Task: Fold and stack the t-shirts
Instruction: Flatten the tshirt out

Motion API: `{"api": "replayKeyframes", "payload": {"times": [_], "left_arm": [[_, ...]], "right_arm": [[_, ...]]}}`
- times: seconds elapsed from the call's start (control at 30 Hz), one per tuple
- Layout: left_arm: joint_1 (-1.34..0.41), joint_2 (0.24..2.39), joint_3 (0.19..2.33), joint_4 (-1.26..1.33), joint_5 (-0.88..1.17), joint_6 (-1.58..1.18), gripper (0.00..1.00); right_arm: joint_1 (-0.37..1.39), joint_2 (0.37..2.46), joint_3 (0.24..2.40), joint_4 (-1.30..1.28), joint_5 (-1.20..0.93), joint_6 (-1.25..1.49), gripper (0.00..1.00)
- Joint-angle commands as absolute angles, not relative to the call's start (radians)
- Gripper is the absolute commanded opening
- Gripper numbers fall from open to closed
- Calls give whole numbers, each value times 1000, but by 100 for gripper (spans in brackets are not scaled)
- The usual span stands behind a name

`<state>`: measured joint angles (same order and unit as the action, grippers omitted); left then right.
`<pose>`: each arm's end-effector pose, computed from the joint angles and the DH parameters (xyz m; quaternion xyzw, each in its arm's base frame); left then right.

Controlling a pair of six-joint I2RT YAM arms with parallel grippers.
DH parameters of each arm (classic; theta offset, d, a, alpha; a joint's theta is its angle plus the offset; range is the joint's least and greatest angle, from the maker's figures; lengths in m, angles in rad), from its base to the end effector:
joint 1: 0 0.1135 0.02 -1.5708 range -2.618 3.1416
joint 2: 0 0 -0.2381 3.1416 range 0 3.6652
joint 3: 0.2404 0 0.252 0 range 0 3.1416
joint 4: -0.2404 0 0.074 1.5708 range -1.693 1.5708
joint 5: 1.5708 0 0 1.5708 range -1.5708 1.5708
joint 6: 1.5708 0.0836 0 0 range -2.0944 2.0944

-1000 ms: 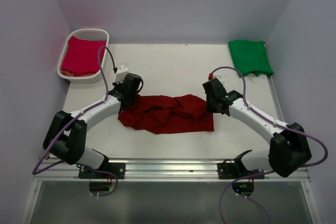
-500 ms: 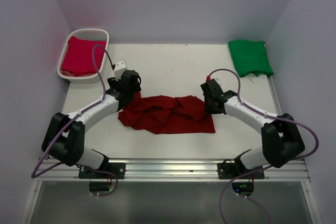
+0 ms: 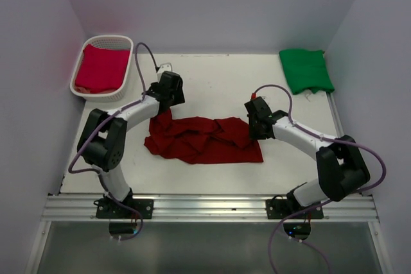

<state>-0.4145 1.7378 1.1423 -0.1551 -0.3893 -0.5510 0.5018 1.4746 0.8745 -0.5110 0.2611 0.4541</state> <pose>0.3849 -0.1347 0.1574 -0.1383 0.8924 -0.0245 0.4288 0.2749 0.1262 0.1231 0.0066 0.9658 -0.0087 0.2589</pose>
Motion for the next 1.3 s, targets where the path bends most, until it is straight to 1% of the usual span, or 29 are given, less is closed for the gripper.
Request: {"api": "replayKeyframes", "payload": {"times": [0.0,0.13,0.2,0.33,0.5,0.63,0.73,0.83,0.87,0.93,0.97,1.23,1.27], "left_arm": [[-407,1804,1216,-218,-302,-520,69],[-407,1842,1264,-293,-339,-531,57],[-407,1841,1266,-313,-368,-551,55],[-408,1844,1269,-354,-394,-560,53],[-408,1924,1307,-420,-394,-557,52],[-408,1931,1284,-407,-387,-558,52],[-408,1934,1278,-403,-387,-557,48],[-408,1944,1276,-402,-382,-555,35],[-408,1948,1275,-402,-379,-554,25],[-408,1948,1270,-400,-382,-555,12],[-408,1947,1266,-399,-390,-557,0],[-408,1913,1241,-410,-455,-561,0],[-408,1908,1236,-410,-465,-563,10]], "right_arm": [[497,1463,900,-502,255,448,0],[497,1453,893,-505,262,448,0],[497,1457,893,-505,262,448,0],[497,1460,894,-503,262,446,0],[497,1463,899,-500,256,446,0],[497,1465,894,-499,255,448,0],[497,1465,894,-497,253,448,0],[497,1460,891,-499,255,448,0],[497,1459,891,-500,256,448,0],[497,1454,890,-502,259,448,0],[497,1454,888,-502,262,446,0],[497,1459,888,-499,261,453,0],[495,1459,890,-499,261,453,0]]}}
